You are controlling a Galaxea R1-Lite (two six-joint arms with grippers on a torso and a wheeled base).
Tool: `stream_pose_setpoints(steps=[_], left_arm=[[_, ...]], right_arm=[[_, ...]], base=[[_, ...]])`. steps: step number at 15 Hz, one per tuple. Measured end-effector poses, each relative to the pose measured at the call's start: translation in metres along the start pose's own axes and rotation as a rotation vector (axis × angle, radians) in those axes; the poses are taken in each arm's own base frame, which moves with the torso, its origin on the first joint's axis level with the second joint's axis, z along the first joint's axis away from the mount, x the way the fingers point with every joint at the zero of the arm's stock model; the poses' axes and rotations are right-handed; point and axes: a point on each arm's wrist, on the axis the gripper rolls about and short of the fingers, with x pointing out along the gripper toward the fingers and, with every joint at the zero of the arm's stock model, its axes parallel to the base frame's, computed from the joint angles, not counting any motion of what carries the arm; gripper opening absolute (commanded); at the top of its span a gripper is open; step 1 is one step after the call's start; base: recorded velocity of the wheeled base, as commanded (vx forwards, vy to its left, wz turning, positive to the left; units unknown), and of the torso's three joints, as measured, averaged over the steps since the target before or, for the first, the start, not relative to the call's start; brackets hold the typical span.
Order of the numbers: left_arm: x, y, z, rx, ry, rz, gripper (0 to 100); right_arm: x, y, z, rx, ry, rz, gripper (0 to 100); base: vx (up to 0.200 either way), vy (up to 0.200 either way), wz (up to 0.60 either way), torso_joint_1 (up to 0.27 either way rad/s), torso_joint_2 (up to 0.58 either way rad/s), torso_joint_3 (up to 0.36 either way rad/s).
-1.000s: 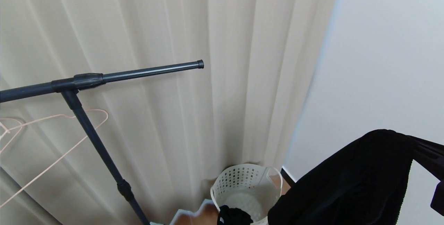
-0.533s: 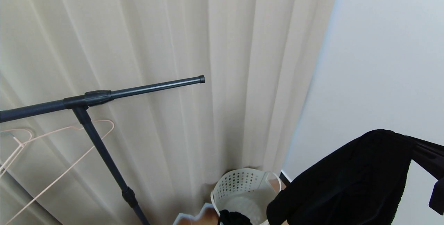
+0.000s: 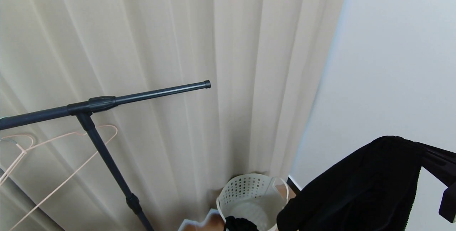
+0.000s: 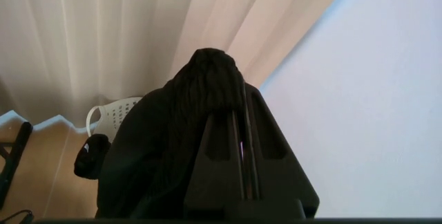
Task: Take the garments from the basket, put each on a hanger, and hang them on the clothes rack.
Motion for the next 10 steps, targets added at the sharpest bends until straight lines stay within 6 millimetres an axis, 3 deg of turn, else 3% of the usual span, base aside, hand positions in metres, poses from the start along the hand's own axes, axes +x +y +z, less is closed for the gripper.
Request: stream_pose_setpoints(steps=[7,8,10], left_arm=[[0.0000,0.0000,-0.0002,-0.001,0.002,-0.002,100],[0.0000,0.0000,-0.0002,-0.001,0.002,-0.002,100],[0.0000,-0.0001,-0.0001,-0.002,0.001,-0.001,100]], right_arm=[[0.0001,0.0002,-0.0006,-0.001,0.002,0.001,0],[0.0000,0.0002,-0.0004,0.000,0.000,0.001,0],[0.0000,0.0003,-0.0004,-0.001,0.001,0.002,0]], base=[[0.000,0.000,0.60,0.004,0.00,0.002],[0.000,0.000,0.00,0.000,0.00,0.000],[-0.200,0.000,0.00,0.000,0.00,0.005]])
